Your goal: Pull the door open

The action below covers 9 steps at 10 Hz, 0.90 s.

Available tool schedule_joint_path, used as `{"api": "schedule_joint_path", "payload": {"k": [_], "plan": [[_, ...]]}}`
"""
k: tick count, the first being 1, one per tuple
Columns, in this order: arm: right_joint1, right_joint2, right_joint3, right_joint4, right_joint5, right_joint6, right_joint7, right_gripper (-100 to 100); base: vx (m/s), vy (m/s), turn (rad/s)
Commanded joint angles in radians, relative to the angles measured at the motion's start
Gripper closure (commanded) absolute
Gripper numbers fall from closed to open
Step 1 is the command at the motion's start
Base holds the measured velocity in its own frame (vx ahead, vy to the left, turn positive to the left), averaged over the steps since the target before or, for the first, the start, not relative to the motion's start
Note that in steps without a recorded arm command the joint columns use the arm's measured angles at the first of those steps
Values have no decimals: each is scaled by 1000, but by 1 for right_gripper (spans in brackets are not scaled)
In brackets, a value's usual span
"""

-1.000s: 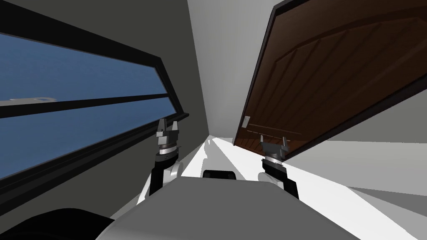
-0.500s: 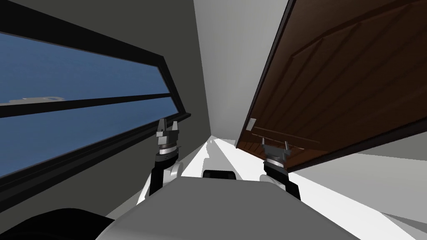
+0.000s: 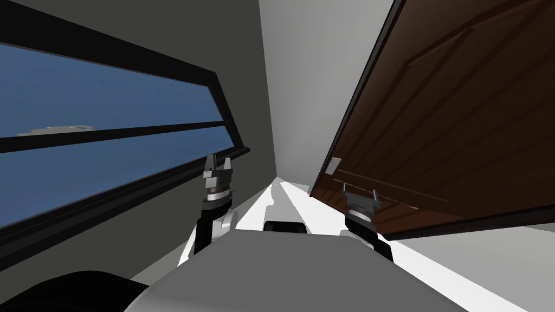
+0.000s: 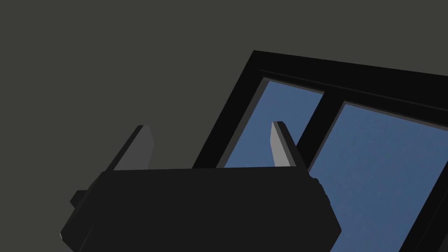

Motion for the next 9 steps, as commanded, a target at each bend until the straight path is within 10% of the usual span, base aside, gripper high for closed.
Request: {"api": "schedule_joint_path", "payload": {"k": [1, 9], "plan": [[4, -4, 1, 21, -29, -8, -28, -100, 96, -50, 114], [27, -18, -9, 96, -190, -18, -145, -100, 89, -59, 137]]}}
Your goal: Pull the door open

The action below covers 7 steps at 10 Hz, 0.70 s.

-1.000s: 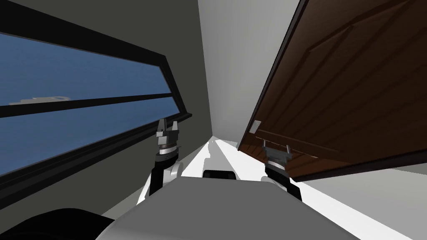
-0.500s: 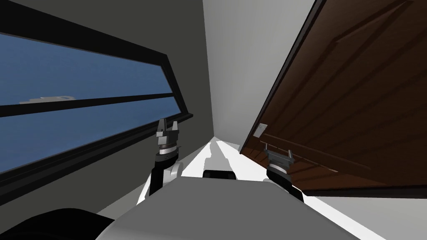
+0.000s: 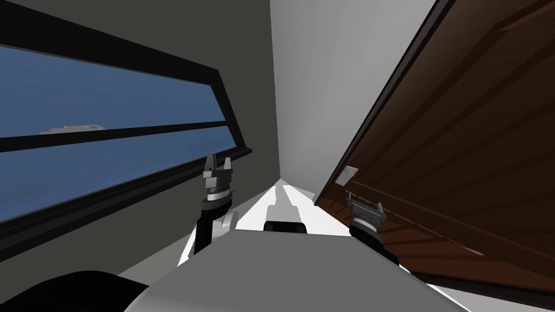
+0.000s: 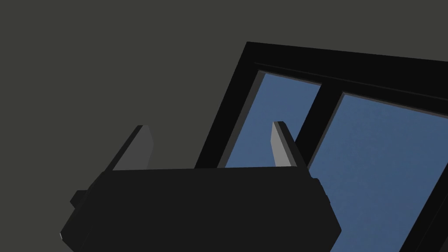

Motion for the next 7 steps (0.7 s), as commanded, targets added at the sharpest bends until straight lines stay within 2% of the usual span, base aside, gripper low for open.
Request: {"api": "schedule_joint_path", "payload": {"k": [1, 7], "plan": [[4, -3, -1, 22, -42, -4, -31, -100, 117, -72, 184], [19, -11, -8, 73, -151, -11, -110, -100, 96, -89, 128]]}}
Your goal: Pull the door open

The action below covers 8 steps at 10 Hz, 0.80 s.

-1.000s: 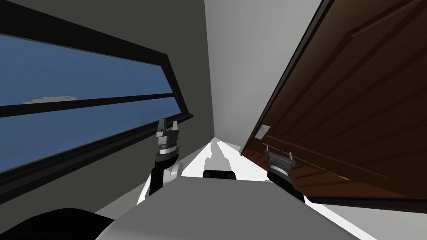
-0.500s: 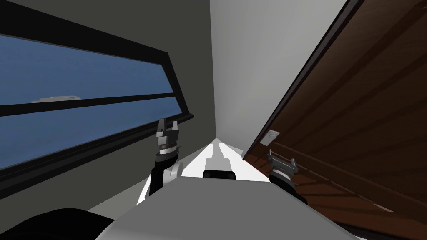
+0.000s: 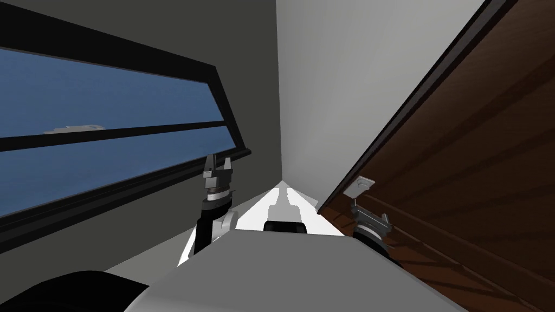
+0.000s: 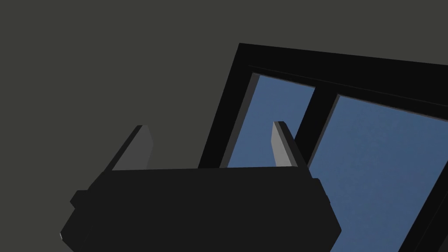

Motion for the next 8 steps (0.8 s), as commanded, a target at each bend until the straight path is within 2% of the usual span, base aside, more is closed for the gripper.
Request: {"api": "schedule_joint_path", "payload": {"k": [1, 2, 3, 4, 8], "plan": [[4, -5, 0, 23, -33, -5, -31, -100, 95, -89, 185], [5, -5, -1, 28, -44, -6, -39, -100, 99, -100, 91], [-2, -6, 0, 32, -34, -7, -33, -100, 41, -46, 13], [-20, -40, -13, 67, -31, 7, -76, -100, 103, -29, -88], [-51, -97, -33, 125, -23, 31, -143, -100, 129, -21, -75]]}}
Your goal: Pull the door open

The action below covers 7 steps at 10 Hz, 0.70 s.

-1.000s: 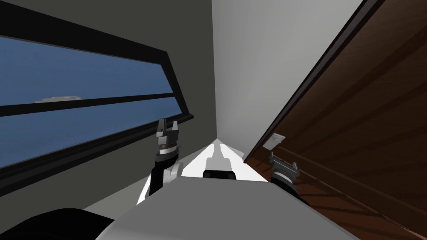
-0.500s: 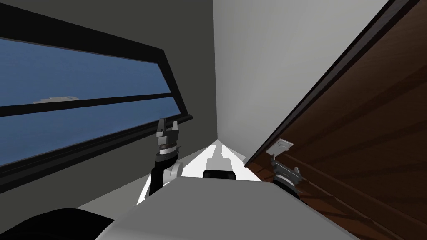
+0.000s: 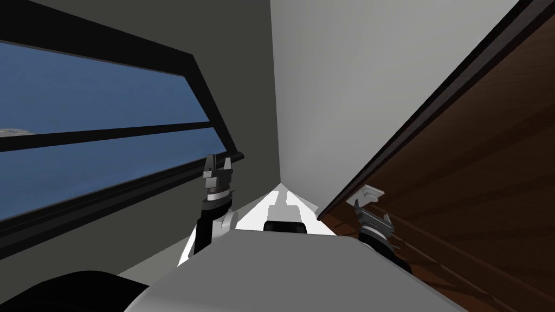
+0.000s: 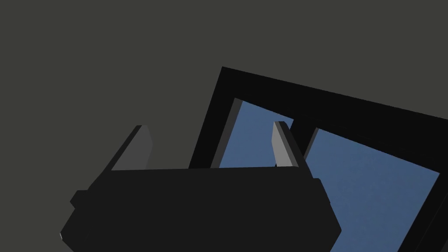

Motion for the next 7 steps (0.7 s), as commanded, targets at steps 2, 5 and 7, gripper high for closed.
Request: {"api": "schedule_joint_path", "payload": {"k": [2, 5, 7], "plan": [[-24, -42, -13, 46, 7, 16, -53, -100, 92, -20, -64], [-49, -88, -29, 93, 14, 35, -107, -100, 97, -27, -68], [-63, -114, -38, 119, 17, 46, -137, -100, 106, -20, -55]]}}
